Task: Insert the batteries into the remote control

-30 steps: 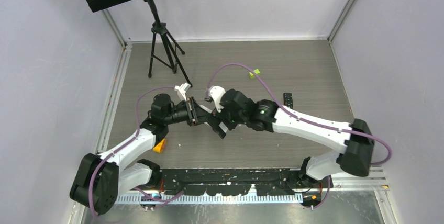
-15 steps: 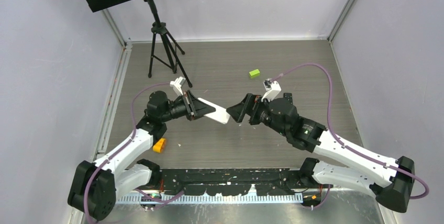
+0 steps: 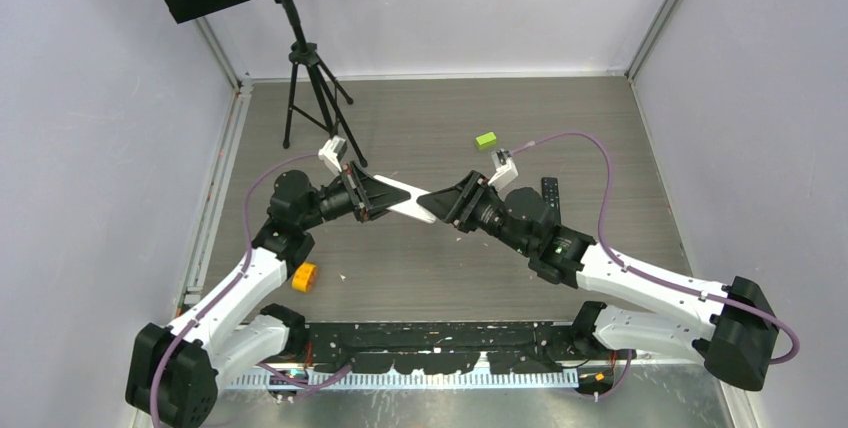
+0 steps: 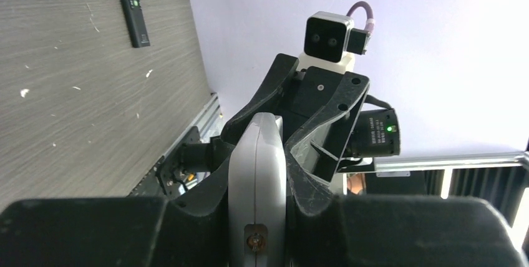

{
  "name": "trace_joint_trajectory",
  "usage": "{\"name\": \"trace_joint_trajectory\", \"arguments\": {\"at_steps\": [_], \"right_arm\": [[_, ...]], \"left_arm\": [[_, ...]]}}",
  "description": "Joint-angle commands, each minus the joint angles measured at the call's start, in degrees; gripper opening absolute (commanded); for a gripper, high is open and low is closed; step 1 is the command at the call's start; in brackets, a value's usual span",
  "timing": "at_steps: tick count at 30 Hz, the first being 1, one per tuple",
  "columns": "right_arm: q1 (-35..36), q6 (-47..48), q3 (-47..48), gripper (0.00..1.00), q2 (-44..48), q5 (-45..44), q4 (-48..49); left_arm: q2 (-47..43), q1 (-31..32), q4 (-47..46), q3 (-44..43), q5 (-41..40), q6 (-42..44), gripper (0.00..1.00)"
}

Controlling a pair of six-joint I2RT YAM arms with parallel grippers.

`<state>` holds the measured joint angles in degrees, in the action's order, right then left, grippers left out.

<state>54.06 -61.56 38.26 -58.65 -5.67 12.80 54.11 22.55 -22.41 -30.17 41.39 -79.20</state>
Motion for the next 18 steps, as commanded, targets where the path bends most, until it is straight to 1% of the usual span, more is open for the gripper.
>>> {"name": "trace_joint_trajectory", "arguments": {"at_steps": [1,4,8,18], "right_arm": [[0.25,0.25,-2.65,0.49,1.31,0.53,9.06],[0.23,1.19,-5.53,0.44,1.99,0.61,13.19],[0.17,1.31,-7.50,0.36,2.30,1.40,17.33],[0.17,1.39,-9.26,0.31,2.08,1.04,20.79]], "left_arm": [[-1.80,0.22,-4.45,-3.01,0.02,-4.99,0.00],[-1.88,0.22,-6.76,-3.08,-0.12,-7.22,0.00],[-1.86,0.22,-7.91,-3.22,-0.68,-8.02,0.00],[-1.37,0.22,-11.13,-2.58,-1.26,-9.62,0.00]]}}
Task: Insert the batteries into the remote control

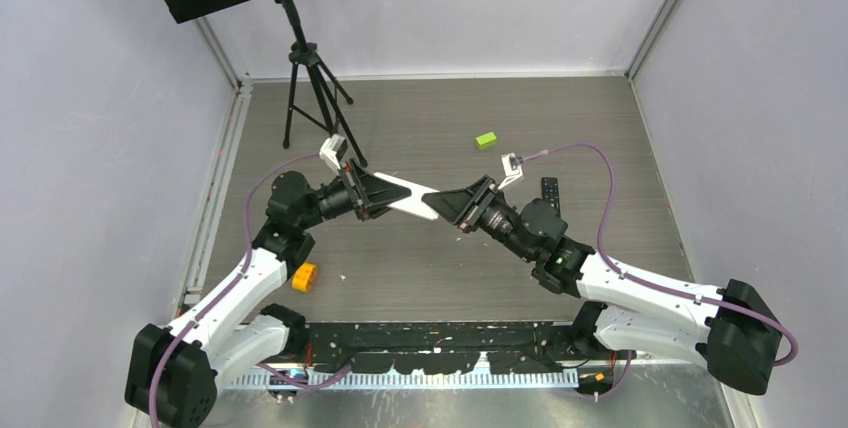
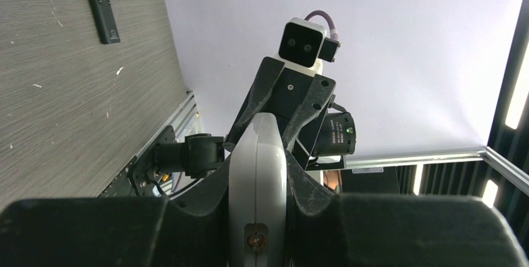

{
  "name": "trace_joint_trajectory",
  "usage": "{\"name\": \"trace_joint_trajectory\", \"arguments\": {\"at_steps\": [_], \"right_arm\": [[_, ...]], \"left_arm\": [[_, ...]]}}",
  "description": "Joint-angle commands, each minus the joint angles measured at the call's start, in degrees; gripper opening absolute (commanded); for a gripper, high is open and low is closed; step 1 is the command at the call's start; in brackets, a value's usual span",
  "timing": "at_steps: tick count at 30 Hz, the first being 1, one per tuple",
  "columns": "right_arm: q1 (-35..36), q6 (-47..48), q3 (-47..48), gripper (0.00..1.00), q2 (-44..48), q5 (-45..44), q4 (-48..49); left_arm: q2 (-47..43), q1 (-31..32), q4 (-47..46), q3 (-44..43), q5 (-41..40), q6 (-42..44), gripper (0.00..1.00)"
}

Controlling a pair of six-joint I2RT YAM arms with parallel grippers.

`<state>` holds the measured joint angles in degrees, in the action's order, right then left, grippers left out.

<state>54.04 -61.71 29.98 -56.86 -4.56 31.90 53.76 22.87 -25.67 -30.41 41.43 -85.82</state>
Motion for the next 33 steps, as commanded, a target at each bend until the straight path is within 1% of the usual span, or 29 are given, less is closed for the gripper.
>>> {"name": "trace_joint_trajectory", "arguments": {"at_steps": [1,5,9,15,19,21,23,26,27,28,29,31,32,33], "right_arm": [[0.25,1.11,-0.93,0.29,-0.47,-0.03,2.36],[0.27,-0.11,1.11,0.23,-4.16,1.36,2.38],[0.28,-1.03,3.16,0.20,-9.53,5.41,6.15],[0.45,-0.42,7.62,0.20,-17.30,9.22,11.95],[0.62,-0.16,9.69,0.21,-20.42,10.65,14.30],[0.63,-0.15,9.56,0.20,-20.56,10.69,14.86],[0.51,0.25,8.63,0.21,-18.94,9.92,14.37],[0.20,2.55,7.48,0.23,-13.48,7.31,8.50],[0.07,3.44,7.28,0.26,-11.31,6.49,5.77],[-0.03,4.34,7.05,0.31,-8.44,5.67,3.26],[-0.07,5.33,6.49,0.44,-6.21,5.01,0.77],[-0.13,6.51,4.89,0.82,-2.06,3.31,-0.90],[-0.24,7.32,3.81,0.92,-0.11,2.91,-0.39],[-0.32,8.16,2.83,0.96,1.58,3.32,0.04]], "left_arm": [[-0.79,-0.11,-8.73,-2.22,-1.24,-2.99,0.00],[0.06,-0.02,-11.20,-2.82,1.22,-1.30,0.00],[1.52,1.10,-14.73,-3.25,4.29,-1.56,0.00],[3.86,4.55,-15.31,-4.21,7.80,-1.17,0.00],[4.04,4.89,-15.41,-3.79,7.88,-1.20,0.00],[3.80,4.83,-15.15,-3.69,7.16,-0.76,0.00],[3.30,4.73,-12.86,-3.95,6.12,1.29,0.00],[2.64,4.65,-8.00,-4.33,4.38,5.77,0.00],[2.59,4.49,-6.89,-4.38,3.94,6.76,0.00],[2.67,4.35,-6.34,-4.26,3.54,7.48,0.00],[2.95,4.18,-5.95,-4.15,3.34,7.97,0.00],[3.58,3.94,-6.48,-3.64,3.26,8.49,0.00],[3.85,3.79,-6.68,-3.43,3.30,8.48,0.00],[4.13,3.72,-7.17,-3.16,3.31,8.43,0.00]]}}
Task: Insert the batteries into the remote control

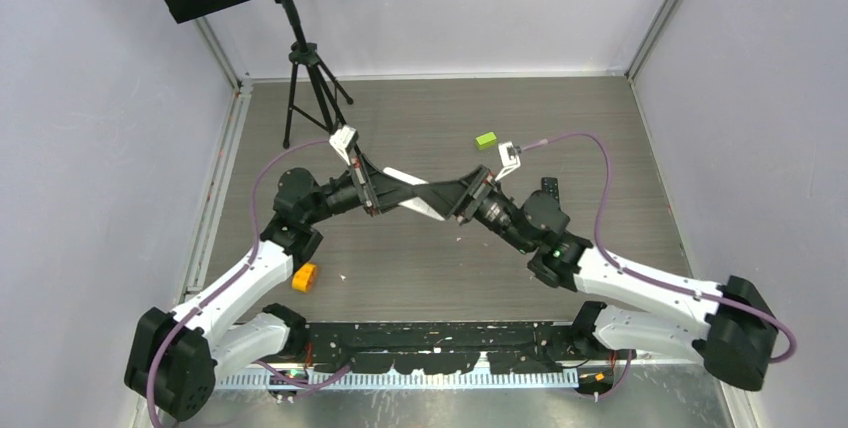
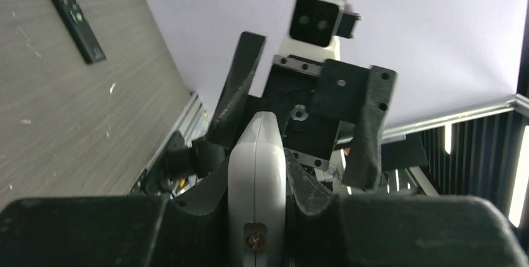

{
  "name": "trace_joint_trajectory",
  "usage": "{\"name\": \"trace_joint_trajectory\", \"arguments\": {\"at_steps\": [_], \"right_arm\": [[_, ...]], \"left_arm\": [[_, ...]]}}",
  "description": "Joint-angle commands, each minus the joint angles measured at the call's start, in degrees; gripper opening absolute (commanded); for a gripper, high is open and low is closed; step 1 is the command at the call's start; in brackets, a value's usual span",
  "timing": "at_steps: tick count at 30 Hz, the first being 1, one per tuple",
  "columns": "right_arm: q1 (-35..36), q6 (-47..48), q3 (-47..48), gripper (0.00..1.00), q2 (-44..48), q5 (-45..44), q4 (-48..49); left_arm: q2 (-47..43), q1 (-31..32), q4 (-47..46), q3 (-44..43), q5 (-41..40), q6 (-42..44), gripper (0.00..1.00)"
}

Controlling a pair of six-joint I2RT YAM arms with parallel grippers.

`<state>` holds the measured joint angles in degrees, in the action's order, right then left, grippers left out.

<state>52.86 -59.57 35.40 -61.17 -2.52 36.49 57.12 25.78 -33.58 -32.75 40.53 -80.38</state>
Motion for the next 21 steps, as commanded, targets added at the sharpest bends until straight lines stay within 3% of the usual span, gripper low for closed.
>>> {"name": "trace_joint_trajectory", "arguments": {"at_steps": [1,7,14,21], "right_arm": [[0.84,6.48,-3.28,0.98,7.72,1.34,-4.94],[0.61,6.54,-5.37,0.97,15.00,4.72,-10.48],[0.49,4.50,-7.86,0.54,17.32,5.49,-8.76],[0.31,3.54,-7.73,0.26,14.32,4.85,-5.86]], "left_arm": [[0.88,0.77,0.03,-0.69,4.20,2.91,0.00],[0.52,0.32,-0.73,-0.37,3.81,2.73,0.00],[0.72,0.29,-1.20,-0.70,4.67,2.45,0.00],[1.43,0.32,-3.53,-0.62,6.71,1.44,0.00]]}}
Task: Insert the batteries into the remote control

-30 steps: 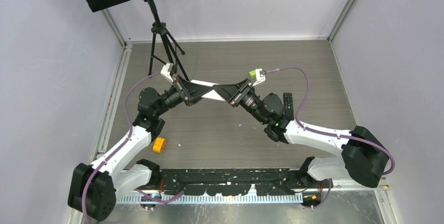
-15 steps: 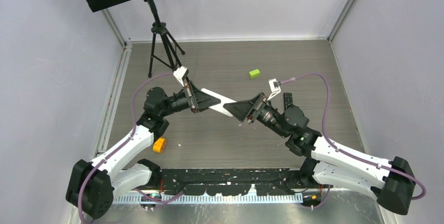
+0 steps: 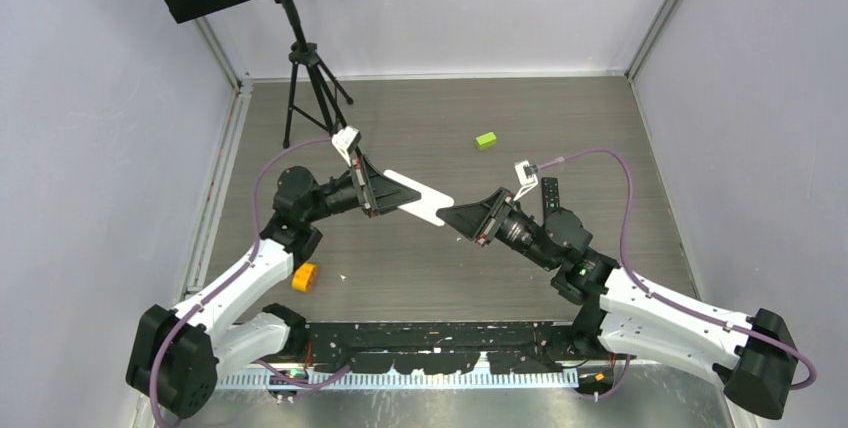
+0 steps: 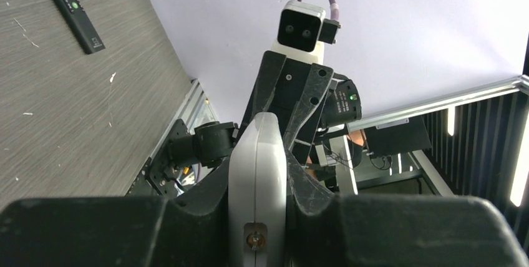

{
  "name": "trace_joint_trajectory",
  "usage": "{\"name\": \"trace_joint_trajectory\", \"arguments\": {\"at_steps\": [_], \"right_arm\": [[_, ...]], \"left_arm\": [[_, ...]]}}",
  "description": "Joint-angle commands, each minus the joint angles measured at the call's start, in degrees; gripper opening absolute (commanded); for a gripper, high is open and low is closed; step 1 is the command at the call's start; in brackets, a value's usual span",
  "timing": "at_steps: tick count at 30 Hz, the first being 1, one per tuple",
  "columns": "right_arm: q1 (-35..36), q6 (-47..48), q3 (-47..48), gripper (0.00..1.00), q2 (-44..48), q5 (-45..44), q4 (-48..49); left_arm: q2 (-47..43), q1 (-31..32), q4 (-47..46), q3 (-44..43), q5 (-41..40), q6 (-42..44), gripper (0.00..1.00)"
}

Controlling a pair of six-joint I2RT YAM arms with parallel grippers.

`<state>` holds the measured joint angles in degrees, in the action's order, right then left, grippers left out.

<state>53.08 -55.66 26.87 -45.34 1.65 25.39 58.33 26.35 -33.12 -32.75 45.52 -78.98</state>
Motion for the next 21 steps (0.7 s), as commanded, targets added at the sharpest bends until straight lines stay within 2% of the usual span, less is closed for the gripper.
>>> {"name": "trace_joint_trajectory", "arguments": {"at_steps": [1,5,13,16,21], "right_arm": [[0.09,-0.44,0.95,0.23,-2.61,0.73,5.71],[0.09,-1.14,2.66,0.14,-8.38,2.16,8.36],[0.09,-2.30,8.77,0.08,-19.61,6.79,13.62],[0.06,-2.37,9.19,0.07,-20.65,6.52,14.04],[-1.20,-1.09,7.17,0.07,-17.97,6.02,12.29]], "left_arm": [[0.44,-0.25,-5.03,-0.62,2.61,-0.20,0.00],[0.92,0.44,-8.47,-0.12,4.65,-0.66,0.00],[0.97,2.80,-7.99,1.40,4.25,1.83,0.00],[0.61,2.91,-7.01,1.52,4.22,2.79,0.00],[-1.18,2.83,-0.30,-0.22,2.46,8.38,0.00]]}}
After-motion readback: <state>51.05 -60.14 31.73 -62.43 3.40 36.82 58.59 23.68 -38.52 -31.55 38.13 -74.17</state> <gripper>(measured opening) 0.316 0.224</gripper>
